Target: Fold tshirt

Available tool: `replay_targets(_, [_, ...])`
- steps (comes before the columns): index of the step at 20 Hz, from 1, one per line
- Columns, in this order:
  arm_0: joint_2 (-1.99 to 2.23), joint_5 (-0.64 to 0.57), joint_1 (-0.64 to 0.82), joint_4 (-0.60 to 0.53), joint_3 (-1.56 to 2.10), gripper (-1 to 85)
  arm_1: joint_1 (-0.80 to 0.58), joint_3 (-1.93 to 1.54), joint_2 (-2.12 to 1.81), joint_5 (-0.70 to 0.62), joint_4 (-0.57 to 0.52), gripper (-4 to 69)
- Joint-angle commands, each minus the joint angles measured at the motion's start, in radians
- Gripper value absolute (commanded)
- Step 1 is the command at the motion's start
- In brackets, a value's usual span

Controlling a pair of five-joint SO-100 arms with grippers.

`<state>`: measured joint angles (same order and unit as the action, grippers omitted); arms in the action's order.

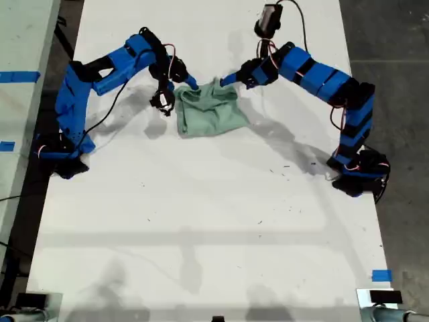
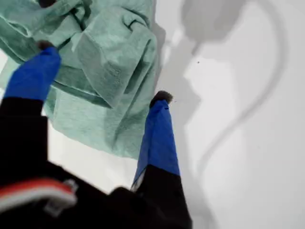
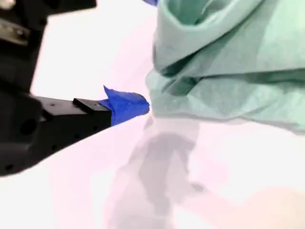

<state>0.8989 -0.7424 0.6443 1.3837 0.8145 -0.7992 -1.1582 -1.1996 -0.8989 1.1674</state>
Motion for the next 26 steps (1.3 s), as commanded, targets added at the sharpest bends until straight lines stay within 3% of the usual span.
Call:
replay_targets(1, [0.158,0.017,0.023,0.100,-0.018,31.7,-0.038,0.055,-0.103,-0.023,0.091,36.2])
replay_targets(6, [0.462,0.025,-0.087,0.264,0.080,28.7,-0.049,-0.163,-0.506,0.031,0.212,28.4])
replay_targets(8, [0.611,0.046,-0.189,0.256,0.256,20.9,-0.032,-0.397,-0.739,0.114,0.198,19.0])
replay_targets(10, [0.816,0.100,-0.291,0.123,0.546,9.9,0.011,-0.649,-0.983,0.219,0.175,7.1])
replay_targets(12, [1.040,0.186,-0.370,-0.026,0.861,0.1,0.110,-0.864,-1.192,0.321,0.150,2.3])
replay_targets(15, [1.370,0.408,-0.433,-0.163,1.316,0.1,0.265,-1.146,-1.431,0.495,0.106,0.6])
replay_targets(18, [1.709,0.545,-0.483,-0.264,1.718,0.1,0.362,-1.424,-1.710,0.666,0.094,0.3])
replay_targets(22, [2.154,0.621,-0.509,-0.186,2.033,0.1,0.512,-1.755,-2.072,0.936,0.092,-0.1])
replay_targets(24, [2.434,0.637,-0.491,-0.137,2.209,0.1,0.552,-1.838,-2.149,0.986,0.086,-1.6])
replay_targets(26, [2.365,0.655,-0.503,-0.081,2.206,0.1,0.554,-1.847,-2.164,0.996,0.060,-0.2])
